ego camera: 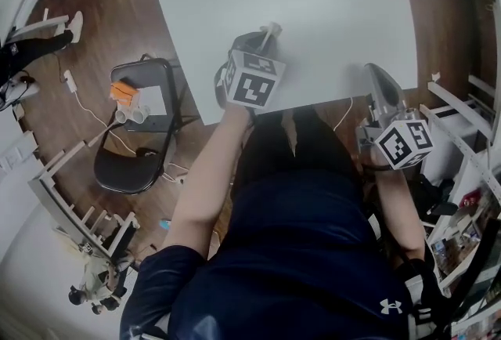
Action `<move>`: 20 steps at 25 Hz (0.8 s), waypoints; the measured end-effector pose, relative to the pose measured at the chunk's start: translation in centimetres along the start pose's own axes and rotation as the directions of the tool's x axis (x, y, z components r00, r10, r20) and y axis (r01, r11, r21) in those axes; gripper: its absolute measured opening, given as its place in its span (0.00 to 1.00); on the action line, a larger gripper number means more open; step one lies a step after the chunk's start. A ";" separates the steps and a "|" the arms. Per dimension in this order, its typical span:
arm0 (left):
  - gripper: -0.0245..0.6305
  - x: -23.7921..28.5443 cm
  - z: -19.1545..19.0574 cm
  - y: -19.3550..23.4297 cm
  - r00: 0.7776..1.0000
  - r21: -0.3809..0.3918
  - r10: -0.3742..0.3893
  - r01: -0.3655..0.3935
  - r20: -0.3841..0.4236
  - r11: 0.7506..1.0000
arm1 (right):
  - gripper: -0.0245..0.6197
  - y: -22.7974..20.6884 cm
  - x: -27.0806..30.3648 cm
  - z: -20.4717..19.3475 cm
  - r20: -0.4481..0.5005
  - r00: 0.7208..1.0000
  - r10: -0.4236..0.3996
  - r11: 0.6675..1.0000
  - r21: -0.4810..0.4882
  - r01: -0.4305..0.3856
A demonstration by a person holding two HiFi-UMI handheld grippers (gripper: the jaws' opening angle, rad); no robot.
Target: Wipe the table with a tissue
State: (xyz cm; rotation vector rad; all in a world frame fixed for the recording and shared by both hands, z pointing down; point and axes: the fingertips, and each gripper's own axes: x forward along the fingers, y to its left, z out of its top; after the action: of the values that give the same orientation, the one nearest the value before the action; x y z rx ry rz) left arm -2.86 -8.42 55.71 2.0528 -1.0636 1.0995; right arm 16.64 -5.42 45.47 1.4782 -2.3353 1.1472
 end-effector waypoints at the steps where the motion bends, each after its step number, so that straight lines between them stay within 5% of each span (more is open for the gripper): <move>1: 0.06 -0.3 -0.3 0.4 1.000 -0.012 0.006 -0.006 0.000 1.000 | 0.05 0.4 0.4 0.1 -0.008 1.000 0.007 1.000 -0.017 -0.007; 20: 0.06 -4.7 -7.0 7.6 0.988 -0.238 0.151 -0.150 -0.014 0.959 | 0.05 6.7 5.6 -0.2 -0.111 0.980 0.166 0.975 -0.130 -0.180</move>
State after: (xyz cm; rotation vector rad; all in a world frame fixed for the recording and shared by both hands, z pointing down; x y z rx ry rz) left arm -13.73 -5.23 56.01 1.8095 -1.3057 0.9857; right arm 8.29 -7.77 44.83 1.1636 -2.4585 1.0436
